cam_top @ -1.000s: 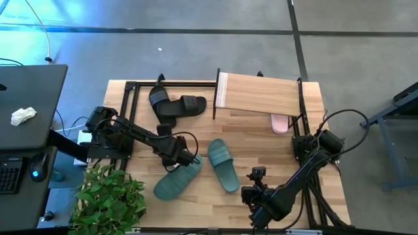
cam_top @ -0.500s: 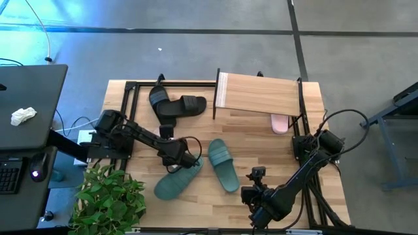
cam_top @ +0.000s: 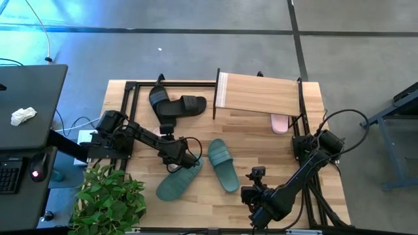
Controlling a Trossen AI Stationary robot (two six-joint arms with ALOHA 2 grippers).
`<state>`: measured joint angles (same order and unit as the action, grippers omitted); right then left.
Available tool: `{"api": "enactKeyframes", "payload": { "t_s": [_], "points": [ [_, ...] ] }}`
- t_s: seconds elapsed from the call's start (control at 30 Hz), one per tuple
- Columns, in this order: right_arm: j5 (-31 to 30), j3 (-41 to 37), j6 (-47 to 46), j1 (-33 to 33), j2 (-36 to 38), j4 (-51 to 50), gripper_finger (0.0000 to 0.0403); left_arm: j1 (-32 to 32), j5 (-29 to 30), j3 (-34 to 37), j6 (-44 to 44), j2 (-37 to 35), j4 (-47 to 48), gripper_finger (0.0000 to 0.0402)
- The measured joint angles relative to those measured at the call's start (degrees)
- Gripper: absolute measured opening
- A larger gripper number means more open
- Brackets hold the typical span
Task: Pick and place slides into the shelf
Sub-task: Put the left pink slides under the shelf
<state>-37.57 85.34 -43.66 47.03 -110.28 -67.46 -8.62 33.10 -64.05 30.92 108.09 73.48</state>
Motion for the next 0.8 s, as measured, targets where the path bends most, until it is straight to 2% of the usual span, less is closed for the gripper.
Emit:
{"api": "enactKeyframes", "payload": {
  "t_s": [0.1,0.2,0.43,0.8],
  "points": [
    [-0.9,0.0,0.1,0.0,0.0,0.0,0.0270,0.0,0.3,-0.3,1.1,0.0,1.5,0.0020],
    [-1.8,0.0,0.1,0.0,0.0,0.0,0.0270,-0.6,0.7,-1.8,1.9,0.0,5.3,0.0008],
    [-2.9,0.0,0.1,0.0,0.0,-0.3,0.0270,-3.4,3.4,-9.8,6.0,0.0,16.7,0.0004],
    [-2.7,0.0,0.0,0.0,0.0,-0.1,0.0270,-3.7,9.4,-17.1,4.2,-0.8,16.5,0.0002]
  ]
}}
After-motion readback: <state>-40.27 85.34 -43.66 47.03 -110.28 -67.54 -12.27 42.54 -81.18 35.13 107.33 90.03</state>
